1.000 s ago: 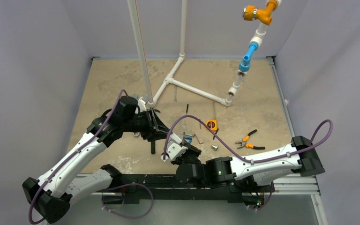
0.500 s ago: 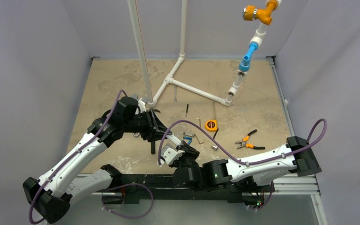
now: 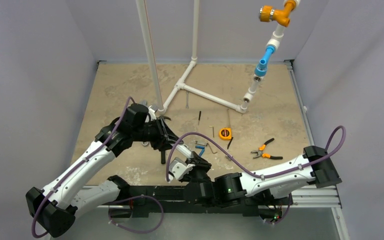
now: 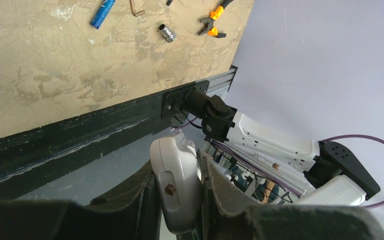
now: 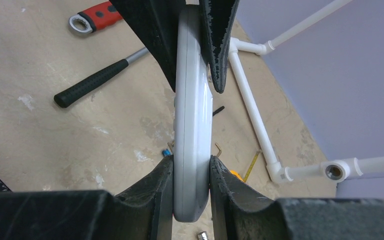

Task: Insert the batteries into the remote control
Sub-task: Adjust the remote control.

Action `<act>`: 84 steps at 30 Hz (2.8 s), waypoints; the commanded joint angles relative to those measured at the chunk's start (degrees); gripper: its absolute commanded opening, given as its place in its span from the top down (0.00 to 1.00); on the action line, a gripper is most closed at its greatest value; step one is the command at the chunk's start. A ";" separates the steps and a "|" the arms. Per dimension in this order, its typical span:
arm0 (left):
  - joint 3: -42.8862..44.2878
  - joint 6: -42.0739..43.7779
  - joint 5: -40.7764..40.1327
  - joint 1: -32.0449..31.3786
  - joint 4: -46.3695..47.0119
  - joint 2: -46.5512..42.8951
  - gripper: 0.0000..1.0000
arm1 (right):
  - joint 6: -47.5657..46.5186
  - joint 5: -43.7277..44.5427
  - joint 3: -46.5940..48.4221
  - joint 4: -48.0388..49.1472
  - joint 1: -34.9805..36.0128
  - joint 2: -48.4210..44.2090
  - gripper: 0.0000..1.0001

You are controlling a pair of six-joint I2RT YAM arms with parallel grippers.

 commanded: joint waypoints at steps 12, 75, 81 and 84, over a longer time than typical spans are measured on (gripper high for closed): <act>-1.79 3.49 -0.15 0.14 6.34 -2.69 1.00 | 4.02 -8.25 1.31 1.03 0.36 -4.37 0.54; -15.95 15.72 5.76 1.01 33.00 -14.80 1.00 | 16.14 -45.21 -0.89 -3.92 -19.86 -12.37 0.36; -15.56 14.91 4.47 1.00 31.86 -14.16 1.00 | 16.14 -45.19 -1.91 -2.21 -18.74 -13.56 0.65; -15.98 13.94 3.19 1.01 31.90 -14.53 0.94 | 16.97 -45.49 -2.56 -0.86 -18.56 -14.12 0.82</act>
